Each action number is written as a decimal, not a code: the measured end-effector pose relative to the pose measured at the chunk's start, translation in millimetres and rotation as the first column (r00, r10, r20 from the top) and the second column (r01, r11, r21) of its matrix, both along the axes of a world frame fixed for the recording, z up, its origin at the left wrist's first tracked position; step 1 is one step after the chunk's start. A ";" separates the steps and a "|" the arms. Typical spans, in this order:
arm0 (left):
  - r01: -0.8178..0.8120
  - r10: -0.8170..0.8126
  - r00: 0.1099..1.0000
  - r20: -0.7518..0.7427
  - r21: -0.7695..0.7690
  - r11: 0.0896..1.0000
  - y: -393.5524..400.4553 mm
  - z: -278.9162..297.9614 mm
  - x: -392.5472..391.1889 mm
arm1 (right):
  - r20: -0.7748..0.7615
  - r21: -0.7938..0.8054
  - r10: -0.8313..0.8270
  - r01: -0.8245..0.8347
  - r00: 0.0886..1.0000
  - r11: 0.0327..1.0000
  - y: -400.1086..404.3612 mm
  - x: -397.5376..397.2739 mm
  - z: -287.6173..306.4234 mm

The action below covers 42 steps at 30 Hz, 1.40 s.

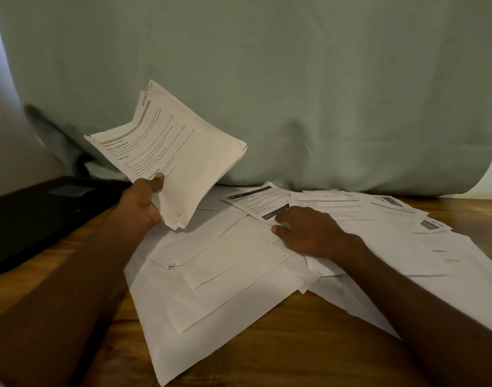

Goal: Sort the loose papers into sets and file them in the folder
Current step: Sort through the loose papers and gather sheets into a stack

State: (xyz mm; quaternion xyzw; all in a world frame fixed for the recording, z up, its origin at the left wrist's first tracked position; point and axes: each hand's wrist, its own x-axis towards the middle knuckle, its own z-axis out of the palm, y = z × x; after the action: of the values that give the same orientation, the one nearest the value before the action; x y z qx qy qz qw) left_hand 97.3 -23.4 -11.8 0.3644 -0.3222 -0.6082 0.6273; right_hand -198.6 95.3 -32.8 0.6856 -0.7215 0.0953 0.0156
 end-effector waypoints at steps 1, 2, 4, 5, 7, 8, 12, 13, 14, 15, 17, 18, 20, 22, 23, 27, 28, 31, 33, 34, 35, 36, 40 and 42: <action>0.003 -0.003 1.000 0.002 0.000 1.000 0.4 -0.2 0.1 | -0.008 -0.008 -0.003 0.003 1.000 1.000 -0.8 -0.4 -0.7; 0.007 -0.007 1.000 0.005 -0.002 1.000 0.6 -0.7 0.2 | -0.018 -0.008 -0.007 0.007 1.000 1.000 -1.7 0.3 -1.6; 0.013 -0.013 1.000 0.013 -0.011 1.000 1.2 -1.6 0.8 | -0.041 0.004 -0.011 0.011 0.999 1.000 -1.8 3.1 -3.8; 0.014 -0.013 1.000 0.021 -0.017 1.000 1.8 -2.1 0.7 | -0.038 0.006 -0.009 0.009 0.999 1.000 -2.7 3.8 -5.4; 0.023 -0.022 0.999 0.037 -0.017 1.000 2.9 -3.7 -2.9 | 0.019 -0.012 0.001 -0.001 1.000 1.000 -3.8 5.5 -6.1; 0.039 -0.038 0.998 0.040 -0.014 0.999 4.3 -4.5 -6.2 | 0.061 -0.026 0.012 -0.010 0.998 1.000 -4.1 7.5 -5.7; 0.134 -0.130 0.986 0.100 -0.036 0.990 10.9 -9.0 -26.6 | 0.240 -0.052 0.125 -0.116 0.963 0.992 -1.6 14.5 2.3; 0.136 -0.130 0.985 0.115 -0.049 0.990 11.0 -10.3 -29.9 | 0.310 -0.080 0.143 -0.124 0.940 0.989 0.3 14.0 6.6; 0.138 -0.130 0.984 0.119 -0.059 0.989 12.4 -10.7 -34.2 | 0.356 -0.127 0.133 -0.093 0.925 0.988 2.1 9.7 11.2; 0.145 -0.135 0.983 0.120 -0.070 0.987 12.7 -11.6 -37.0 | 0.361 -0.178 0.083 -0.019 0.929 0.984 3.4 3.1 16.1; 0.178 -0.167 0.978 0.123 -0.078 0.981 14.6 -14.4 -44.2 | 0.244 -0.205 -0.133 0.185 0.961 0.961 8.0 -17.4 23.3; 0.190 -0.179 0.977 0.117 -0.088 0.978 16.0 -15.8 -46.3 | 0.161 -0.173 -0.251 0.278 0.955 0.945 11.4 -27.1 24.9; 0.224 -0.214 0.971 0.102 -0.103 0.969 19.1 -18.2 -54.9 | 0.081 -0.082 -0.397 0.403 0.914 0.912 21.2 -42.2 23.1; 0.251 -0.246 0.967 0.069 -0.078 0.965 21.3 -19.1 -67.1 | 0.115 -0.083 -0.431 0.441 0.895 0.894 24.4 -49.7 19.1; 0.246 -0.243 0.969 0.052 -0.055 0.968 22.3 -18.9 -73.0 | 0.154 -0.101 -0.417 0.434 0.896 0.895 22.2 -49.3 18.0; 0.285 -0.285 0.959 -0.009 0.022 0.958 28.8 -14.1 -110.1 | 0.505 -0.164 -0.298 0.429 0.810 0.888 7.8 -55.7 27.4; 0.293 -0.292 0.956 -0.015 0.039 0.955 29.7 -11.7 -119.0 | 0.587 -0.177 -0.274 0.451 0.762 0.875 5.9 -62.9 29.9; 0.347 -0.349 0.937 0.009 0.083 0.934 34.6 -7.1 -149.9 | 0.640 -0.253 -0.314 0.578 0.701 0.776 18.8 -96.4 36.2; 0.404 -0.404 0.915 -0.015 0.057 0.913 36.5 -12.2 -166.4 | 0.631 -0.291 -0.416 0.697 0.654 0.655 35.9 -123.9 38.4; 0.427 -0.426 0.904 -0.028 0.022 0.904 38.0 -15.8 -169.9 | 0.660 -0.277 -0.453 0.755 0.599 0.595 42.9 -138.2 38.5; 0.443 -0.443 0.896 -0.028 -0.014 0.896 37.7 -19.7 -171.5 | 0.696 -0.240 -0.483 0.806 0.532 0.541 48.8 -154.9 37.1; 0.456 -0.457 0.889 -0.017 -0.042 0.889 36.7 -22.8 -171.5 | 0.721 -0.194 -0.511 0.844 0.468 0.500 53.7 -171.3 35.5; 0.445 -0.449 0.893 -0.024 -0.086 0.891 30.3 -24.5 -154.2 | 0.751 -0.070 -0.537 0.855 0.385 0.515 61.8 -203.2 27.3; 0.423 -0.426 0.904 -0.030 -0.088 0.902 30.5 -24.5 -148.8 | 0.759 -0.044 -0.531 0.843 0.377 0.536 61.3 -199.0 24.9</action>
State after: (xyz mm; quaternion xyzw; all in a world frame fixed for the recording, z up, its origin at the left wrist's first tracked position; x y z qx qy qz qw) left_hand -51.4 7.1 -36.3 0.2455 -0.4022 -0.7257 0.5014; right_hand -397.6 156.6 -7.9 0.2017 -0.8566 0.4719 -0.0537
